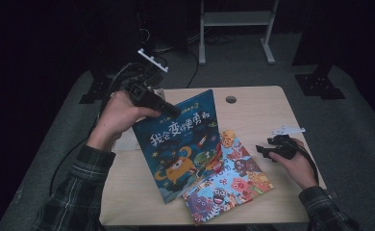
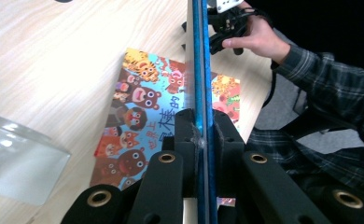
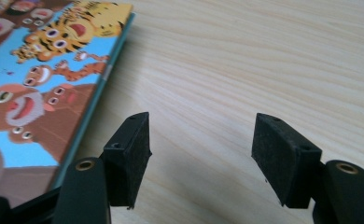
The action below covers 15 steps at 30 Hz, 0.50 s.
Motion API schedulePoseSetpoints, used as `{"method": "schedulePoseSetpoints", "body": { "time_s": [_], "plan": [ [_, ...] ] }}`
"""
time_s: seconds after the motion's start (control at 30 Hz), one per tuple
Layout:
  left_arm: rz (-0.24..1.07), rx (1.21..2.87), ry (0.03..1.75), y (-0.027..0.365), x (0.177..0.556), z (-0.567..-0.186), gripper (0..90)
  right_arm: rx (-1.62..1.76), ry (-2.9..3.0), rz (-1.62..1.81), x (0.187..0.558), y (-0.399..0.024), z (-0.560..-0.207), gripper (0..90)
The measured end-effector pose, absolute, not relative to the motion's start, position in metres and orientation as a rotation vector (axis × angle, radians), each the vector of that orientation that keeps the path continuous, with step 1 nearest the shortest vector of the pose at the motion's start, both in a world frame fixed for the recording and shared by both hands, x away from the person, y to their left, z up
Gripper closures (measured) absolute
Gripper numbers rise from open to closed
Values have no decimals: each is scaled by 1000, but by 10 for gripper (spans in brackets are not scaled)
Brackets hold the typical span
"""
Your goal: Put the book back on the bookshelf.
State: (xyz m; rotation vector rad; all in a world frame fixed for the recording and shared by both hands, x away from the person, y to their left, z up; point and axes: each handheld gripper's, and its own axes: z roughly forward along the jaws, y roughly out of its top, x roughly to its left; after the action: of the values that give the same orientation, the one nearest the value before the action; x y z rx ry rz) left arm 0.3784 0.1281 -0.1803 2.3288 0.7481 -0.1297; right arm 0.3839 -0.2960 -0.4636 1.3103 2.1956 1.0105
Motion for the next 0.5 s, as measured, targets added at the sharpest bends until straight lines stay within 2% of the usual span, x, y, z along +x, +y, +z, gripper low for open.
{"method": "schedulePoseSetpoints", "body": {
  "time_s": [0.23,0.5],
  "plan": [
    [-37,2352,772,133,373,-173,827,1323,2177,944,387,-300,-469,344],
    [-4,2316,820,153,373,-168,826,1363,2139,888,393,-306,-477,313]
  ]
}}
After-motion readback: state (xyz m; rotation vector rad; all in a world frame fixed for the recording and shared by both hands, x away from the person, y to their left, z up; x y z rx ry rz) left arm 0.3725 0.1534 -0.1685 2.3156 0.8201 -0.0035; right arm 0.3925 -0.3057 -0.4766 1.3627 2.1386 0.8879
